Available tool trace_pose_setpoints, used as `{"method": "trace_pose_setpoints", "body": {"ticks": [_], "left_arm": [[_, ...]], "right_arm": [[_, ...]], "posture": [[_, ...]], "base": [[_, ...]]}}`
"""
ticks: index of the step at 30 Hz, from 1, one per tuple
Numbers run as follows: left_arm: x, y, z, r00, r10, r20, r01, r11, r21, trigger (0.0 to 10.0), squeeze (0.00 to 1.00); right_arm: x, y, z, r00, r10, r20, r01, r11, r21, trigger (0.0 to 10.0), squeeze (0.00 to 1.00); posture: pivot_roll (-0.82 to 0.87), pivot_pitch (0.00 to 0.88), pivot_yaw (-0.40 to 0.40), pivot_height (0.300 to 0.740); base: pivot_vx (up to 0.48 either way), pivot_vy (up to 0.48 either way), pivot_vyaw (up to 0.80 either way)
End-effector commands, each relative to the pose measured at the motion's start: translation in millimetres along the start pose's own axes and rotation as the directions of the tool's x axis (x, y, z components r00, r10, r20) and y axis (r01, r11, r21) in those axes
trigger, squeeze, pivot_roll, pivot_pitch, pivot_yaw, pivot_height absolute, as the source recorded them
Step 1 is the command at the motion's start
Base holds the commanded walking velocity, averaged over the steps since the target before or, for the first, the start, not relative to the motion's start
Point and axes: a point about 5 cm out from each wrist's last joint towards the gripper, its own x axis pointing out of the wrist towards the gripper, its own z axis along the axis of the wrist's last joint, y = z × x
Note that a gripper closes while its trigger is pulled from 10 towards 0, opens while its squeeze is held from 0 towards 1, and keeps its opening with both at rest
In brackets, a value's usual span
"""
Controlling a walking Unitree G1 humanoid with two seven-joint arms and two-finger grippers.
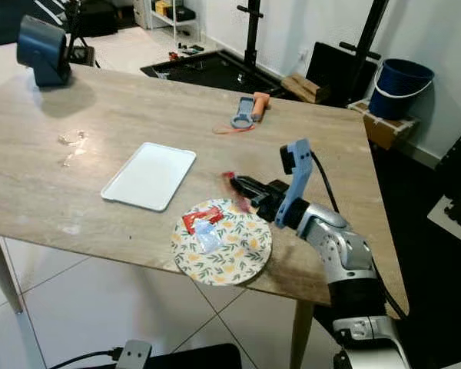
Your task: Restocking fridge
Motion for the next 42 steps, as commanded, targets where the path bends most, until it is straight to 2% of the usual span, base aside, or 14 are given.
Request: {"method": "trace_pose_setpoints", "body": {"ticks": [1, 5, 12, 17, 20, 22, 24, 25, 27, 28, 29, 36, 39, 42], "left_arm": [[-9.3, -6.1, -40.2, 0.988, -0.021, -0.153, 0.017, 1.0, -0.025, 10.0, 0.0], [-9.1, -6.5, -39.8, 0.988, -0.022, -0.152, 0.018, 1.0, -0.026, 10.0, 0.0], [-9.3, -6.0, -40.1, 0.988, -0.021, -0.153, 0.017, 1.0, -0.025, 10.0, 0.0], [-9.4, -5.9, -40.3, 0.988, -0.021, -0.153, 0.017, 1.0, -0.025, 10.0, 0.0], [-9.3, -6.0, -40.3, 0.988, -0.022, -0.154, 0.019, 1.0, -0.024, 10.0, 0.0], [-9.3, -6.1, -40.2, 0.988, -0.022, -0.155, 0.019, 1.0, -0.023, 10.0, 0.0], [-9.1, -6.2, -39.8, 0.988, -0.022, -0.154, 0.019, 1.0, -0.022, 10.0, 0.0], [-8.9, -6.4, -39.3, 0.988, -0.023, -0.153, 0.019, 1.0, -0.023, 10.0, 0.0], [-8.6, -6.6, -38.7, 0.988, -0.023, -0.151, 0.019, 1.0, -0.024, 10.0, 0.0], [-8.6, -6.6, -38.5, 0.988, -0.022, -0.151, 0.019, 1.0, -0.024, 10.0, 0.0], [-8.5, -6.5, -38.4, 0.988, -0.022, -0.151, 0.019, 1.0, -0.023, 10.0, 0.0], [-8.6, -6.0, -38.5, 0.988, -0.019, -0.153, 0.017, 1.0, -0.015, 10.0, 0.0], [-8.6, -5.5, -38.2, 0.988, -0.018, -0.153, 0.016, 1.0, -0.012, 10.0, 0.0], [-8.5, -5.1, -37.9, 0.988, -0.017, -0.152, 0.015, 1.0, -0.01, 10.0, 0.0]], "right_arm": [[-4.0, 5.0, -4.2, 0.999, 0.046, -0.028, -0.046, 0.999, 0.006, 10.0, 0.0], [-10.9, 21.0, -20.3, 0.976, 0.181, -0.119, -0.181, 0.983, 0.017, 10.0, 0.0], [-13.0, 33.6, -38.7, 0.947, 0.256, -0.194, -0.245, 0.966, 0.077, 10.0, 0.0], [-9.7, 34.4, -45.2, 0.948, 0.238, -0.211, -0.226, 0.971, 0.079, 10.0, 0.0], [-0.3, 27.3, -50.5, 0.967, 0.136, -0.216, -0.125, 0.99, 0.066, 10.0, 0.08], [0.8, 26.4, -51.3, 0.968, 0.122, -0.219, -0.112, 0.992, 0.06, 10.0, 0.08], [4.2, 20.3, -53.6, 0.973, 0.054, -0.224, -0.045, 0.998, 0.046, 10.0, 0.43], [5.1, 17.7, -54.0, 0.975, 0.029, -0.222, -0.02, 0.999, 0.045, 10.0, 0.66], [5.6, 15.7, -54.2, 0.976, 0.011, -0.219, -0.002, 0.999, 0.045, 10.0, 0.66], [5.8, 14.2, -54.0, 0.975, -0.002, -0.22, 0.011, 0.999, 0.039, 10.0, 0.87], [6.1, 12.6, -53.4, 0.976, -0.017, -0.217, 0.024, 0.999, 0.033, 10.0, 1.0], [4.9, 4.4, -47.6, 0.98, -0.07, -0.184, 0.074, 0.997, 0.015, 10.0, 1.0], [-2.0, -6.8, -37.8, 0.983, -0.112, -0.143, 0.114, 0.993, 0.006, 10.0, 1.0], [-12.1, -13.6, -25.3, 0.991, -0.103, -0.084, 0.104, 0.994, 0.019, 10.0, 1.0]], "posture": [[-0.04, 0.102, -0.065, 0.74], [-0.04, 0.101, -0.065, 0.74], [-0.04, 0.102, -0.064, 0.74], [-0.04, 0.103, -0.064, 0.74], [-0.04, 0.104, -0.062, 0.74], [-0.04, 0.104, -0.062, 0.74], [-0.04, 0.104, -0.062, 0.74], [-0.04, 0.101, -0.063, 0.74], [-0.04, 0.101, -0.063, 0.74], [-0.04, 0.101, -0.063, 0.74], [-0.04, 0.101, -0.063, 0.74], [-0.04, 0.093, -0.061, 0.74], [-0.04, 0.093, -0.061, 0.74], [-0.04, 0.087, -0.062, 0.74]], "base": [[0.0, 0.0, 0.0], [0.0, 0.0, 0.0], [0.0, 0.0, 0.0], [0.0, 0.0, 0.0], [0.0, 0.0, 0.0], [0.0, 0.0, 0.0], [0.0, 0.0, 0.0], [0.0, 0.0, 0.0], [0.0, 0.0, 0.0], [0.0, 0.0, 0.0], [0.0, 0.0, 0.0], [0.0, 0.0, 0.0], [0.0, 0.0, 0.0], [0.0, 0.0, 0.0]]}}
